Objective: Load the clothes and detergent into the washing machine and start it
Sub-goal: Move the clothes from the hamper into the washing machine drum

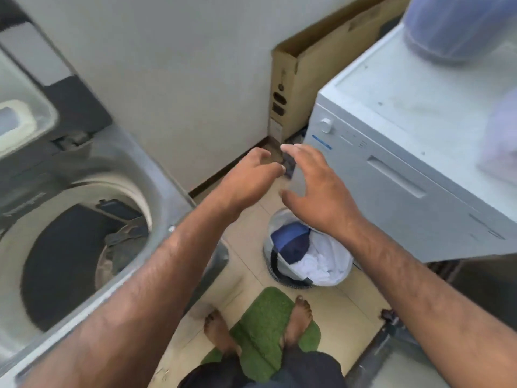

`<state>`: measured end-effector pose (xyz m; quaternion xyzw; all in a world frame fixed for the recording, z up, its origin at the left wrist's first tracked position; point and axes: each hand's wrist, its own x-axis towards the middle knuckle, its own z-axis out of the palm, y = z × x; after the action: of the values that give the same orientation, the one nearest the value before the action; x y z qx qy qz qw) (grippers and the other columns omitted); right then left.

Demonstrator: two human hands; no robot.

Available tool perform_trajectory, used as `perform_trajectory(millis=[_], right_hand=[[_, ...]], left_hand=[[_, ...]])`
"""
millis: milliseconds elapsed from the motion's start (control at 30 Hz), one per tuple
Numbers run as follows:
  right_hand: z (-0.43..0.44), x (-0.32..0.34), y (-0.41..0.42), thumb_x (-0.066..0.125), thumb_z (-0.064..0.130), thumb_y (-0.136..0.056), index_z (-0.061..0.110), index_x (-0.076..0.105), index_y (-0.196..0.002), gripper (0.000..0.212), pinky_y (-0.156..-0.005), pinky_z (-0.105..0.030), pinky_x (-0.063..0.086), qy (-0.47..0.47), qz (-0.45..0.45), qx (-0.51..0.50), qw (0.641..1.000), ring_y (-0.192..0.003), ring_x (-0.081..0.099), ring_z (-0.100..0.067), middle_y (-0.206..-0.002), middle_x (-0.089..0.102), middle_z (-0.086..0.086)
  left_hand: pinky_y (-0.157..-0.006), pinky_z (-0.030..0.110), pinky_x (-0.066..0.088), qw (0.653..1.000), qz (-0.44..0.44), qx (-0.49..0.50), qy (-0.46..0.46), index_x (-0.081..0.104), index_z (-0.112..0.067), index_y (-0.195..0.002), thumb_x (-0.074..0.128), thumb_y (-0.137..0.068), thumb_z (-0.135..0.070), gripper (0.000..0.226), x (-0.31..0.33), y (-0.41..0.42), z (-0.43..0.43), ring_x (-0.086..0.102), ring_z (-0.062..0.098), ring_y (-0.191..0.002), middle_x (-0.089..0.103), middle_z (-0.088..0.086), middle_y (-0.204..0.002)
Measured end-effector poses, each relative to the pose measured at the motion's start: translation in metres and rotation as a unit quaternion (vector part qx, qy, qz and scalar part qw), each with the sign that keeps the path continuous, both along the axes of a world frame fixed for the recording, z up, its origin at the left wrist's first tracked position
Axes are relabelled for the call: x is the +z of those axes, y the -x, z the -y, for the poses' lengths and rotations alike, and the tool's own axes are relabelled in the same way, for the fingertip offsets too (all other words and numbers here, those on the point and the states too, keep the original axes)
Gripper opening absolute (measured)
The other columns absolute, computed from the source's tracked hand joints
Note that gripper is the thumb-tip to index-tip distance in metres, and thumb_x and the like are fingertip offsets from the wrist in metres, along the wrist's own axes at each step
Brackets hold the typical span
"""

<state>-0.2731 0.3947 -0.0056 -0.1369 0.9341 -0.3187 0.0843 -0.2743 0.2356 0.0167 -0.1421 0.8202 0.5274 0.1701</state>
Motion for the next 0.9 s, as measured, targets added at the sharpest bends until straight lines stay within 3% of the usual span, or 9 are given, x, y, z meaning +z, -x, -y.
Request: perform_trajectory(millis=[100, 200, 300, 433, 500, 633, 800, 867, 900], right_hand=[[-0.054, -0.036, 0.0, 0.072, 0.028, -0.087, 0.038, 0.037, -0.156, 0.078, -0.11, -0.054, 0.045, -0.01, 0.038, -0.029, 0.999, -0.143, 0.046, -0.018, -0.162, 0.034, 0.01], [-0.097, -0.089, -0.004, 0.072, 0.026, -0.087, 0.036, 0.04, -0.155, 0.076, -0.112, -0.052, 0.044, -0.027, 0.087, -0.05, 0.995, -0.143, 0.046, -0.019, -0.16, 0.036, 0.007], [-0.134, -0.154, -0.011, 0.071, 0.022, -0.086, 0.033, 0.04, -0.156, 0.077, -0.114, -0.048, 0.044, -0.049, 0.153, -0.059, 0.985, -0.144, 0.046, -0.018, -0.16, 0.038, 0.006], [-0.168, -0.253, -0.023, 0.07, 0.024, -0.089, 0.032, 0.039, -0.157, 0.075, -0.11, -0.043, 0.045, -0.083, 0.246, -0.068, 0.963, -0.143, 0.045, -0.017, -0.161, 0.038, 0.007], [-0.18, -0.302, -0.027, 0.07, 0.024, -0.09, 0.032, 0.04, -0.155, 0.072, -0.11, -0.043, 0.044, -0.092, 0.288, -0.079, 0.95, -0.142, 0.046, -0.018, -0.16, 0.039, 0.007], [-0.195, -0.394, -0.026, 0.069, 0.023, -0.092, 0.032, 0.038, -0.157, 0.073, -0.109, -0.039, 0.046, -0.113, 0.363, -0.092, 0.921, -0.139, 0.049, -0.021, -0.161, 0.038, 0.004], [-0.196, -0.503, -0.006, 0.071, 0.026, -0.091, 0.032, 0.037, -0.157, 0.074, -0.11, -0.04, 0.045, -0.099, 0.407, -0.104, 0.902, -0.138, 0.051, -0.024, -0.16, 0.04, 0.0], [-0.192, -0.55, 0.01, 0.073, 0.025, -0.091, 0.029, 0.04, -0.156, 0.073, -0.109, -0.038, 0.045, -0.073, 0.426, -0.12, 0.894, -0.136, 0.052, -0.025, -0.158, 0.044, -0.003], [-0.188, -0.573, 0.019, 0.074, 0.024, -0.091, 0.026, 0.041, -0.155, 0.072, -0.108, -0.035, 0.044, -0.054, 0.436, -0.137, 0.888, -0.135, 0.052, -0.025, -0.155, 0.047, -0.004]], left_hand=[[-0.103, 0.029, 0.042, 0.999, 0.042, -0.034, 0.005, 0.051, -0.018, -0.147, 0.061, -0.099, -0.03, 0.051, -0.041, 0.01, -0.048, 0.052, 0.014, -0.125, 0.055, -0.002, -0.138], [-0.091, 0.025, 0.048, 0.993, 0.104, -0.06, -0.001, 0.054, -0.018, -0.137, 0.06, -0.099, -0.024, 0.039, -0.094, 0.009, -0.086, 0.056, 0.015, -0.113, 0.058, -0.002, -0.127], [-0.103, 0.036, 0.051, 0.98, 0.183, -0.077, -0.003, 0.053, -0.017, -0.132, 0.06, -0.099, -0.022, 0.034, -0.16, 0.003, -0.114, 0.059, 0.02, -0.109, 0.061, 0.004, -0.12], [-0.11, 0.04, 0.046, 0.96, 0.267, -0.088, 0.004, 0.049, -0.015, -0.146, 0.059, -0.097, -0.028, 0.052, -0.258, -0.005, -0.135, 0.056, 0.024, -0.125, 0.057, 0.006, -0.14], [-0.109, 0.044, 0.047, 0.948, 0.303, -0.095, -0.001, 0.05, -0.02, -0.14, 0.058, -0.091, -0.033, 0.051, -0.304, -0.006, -0.141, 0.059, 0.023, -0.12, 0.06, 0.003, -0.132], [-0.101, 0.046, 0.052, 0.937, 0.338, -0.092, 0.013, 0.055, -0.024, -0.119, 0.056, -0.087, -0.035, 0.034, -0.392, 0.001, -0.149, 0.061, 0.022, -0.109, 0.062, -0.001, -0.117], [-0.069, 0.041, 0.043, 0.937, 0.326, -0.116, 0.048, 0.054, -0.013, -0.087, 0.055, -0.085, -0.026, 0.013, -0.498, 0.029, -0.162, 0.055, 0.03, -0.082, 0.058, 0.008, -0.089], [-0.081, 0.05, 0.05, 0.935, 0.33, -0.113, 0.064, 0.062, 0.004, -0.102, 0.056, -0.09, -0.02, 0.028, -0.54, 0.047, -0.166, 0.062, 0.046, -0.1, 0.065, 0.03, -0.11], [-0.089, 0.048, 0.05, 0.935, 0.328, -0.104, 0.08, 0.062, 0.009, -0.114, 0.057, -0.093, -0.017, 0.034, -0.56, 0.056, -0.167, 0.062, 0.046, -0.114, 0.065, 0.031, -0.123]])
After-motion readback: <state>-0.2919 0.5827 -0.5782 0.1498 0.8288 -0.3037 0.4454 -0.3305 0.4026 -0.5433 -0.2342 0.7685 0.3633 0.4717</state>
